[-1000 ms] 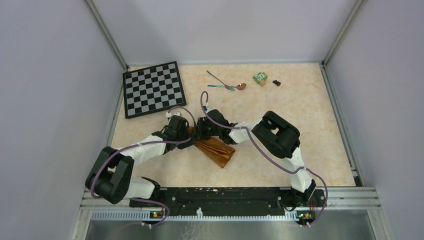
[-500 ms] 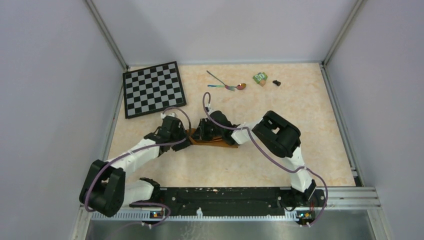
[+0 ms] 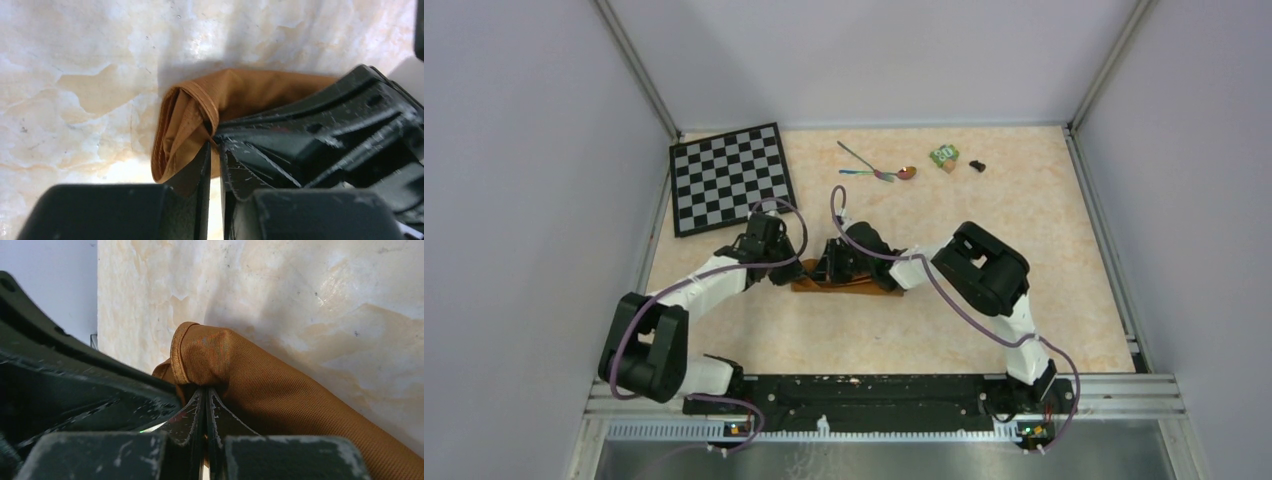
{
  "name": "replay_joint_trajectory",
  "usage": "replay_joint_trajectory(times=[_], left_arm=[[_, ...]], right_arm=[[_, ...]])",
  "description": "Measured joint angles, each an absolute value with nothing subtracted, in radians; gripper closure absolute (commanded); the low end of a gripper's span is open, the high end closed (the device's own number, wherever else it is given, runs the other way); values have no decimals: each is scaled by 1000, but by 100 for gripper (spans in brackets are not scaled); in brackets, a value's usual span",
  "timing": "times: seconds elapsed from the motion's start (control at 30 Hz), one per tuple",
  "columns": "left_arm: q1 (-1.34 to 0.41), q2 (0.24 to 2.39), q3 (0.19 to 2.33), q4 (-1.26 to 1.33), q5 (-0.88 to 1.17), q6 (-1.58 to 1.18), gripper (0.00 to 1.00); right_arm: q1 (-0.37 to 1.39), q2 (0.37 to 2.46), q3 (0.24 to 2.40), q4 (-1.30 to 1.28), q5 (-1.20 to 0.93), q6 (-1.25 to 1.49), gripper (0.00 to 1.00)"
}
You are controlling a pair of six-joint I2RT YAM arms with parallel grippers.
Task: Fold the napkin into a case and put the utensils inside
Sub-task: Grasp the top corner of the smaller rectangle folded napkin from the folded napkin, then smooth out the smaller rectangle-folded napkin at the center of the board.
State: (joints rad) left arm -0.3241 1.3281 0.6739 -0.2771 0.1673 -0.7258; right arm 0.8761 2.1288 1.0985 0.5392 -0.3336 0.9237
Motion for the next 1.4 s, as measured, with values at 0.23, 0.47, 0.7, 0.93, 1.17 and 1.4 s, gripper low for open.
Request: replay_joint_trajectory(times=[0.23,0.47,0.7,0.93,1.17,1.4], left_arm=[[-323,1434,693,-248,100,-701,85],[-324,1497,722,-186,89,-688,87],[-324,1502,716,-141,86,-643,89],[-323,1504,723,-125,101,-546,90],[-323,1626,844,-112,171,-495,74],[-323,1531,860,-196,173,-483,44]], right_arm=[[877,2116,1098,512,-328,900,100],[878,2074,1098,431,-303,833,85],[847,1916,1093,264,-382,658,54],[786,1672,987,125,-390,305,43],[805,1649,922,33,-282,126,41],[899,1638,903,-36,-126,17,40]])
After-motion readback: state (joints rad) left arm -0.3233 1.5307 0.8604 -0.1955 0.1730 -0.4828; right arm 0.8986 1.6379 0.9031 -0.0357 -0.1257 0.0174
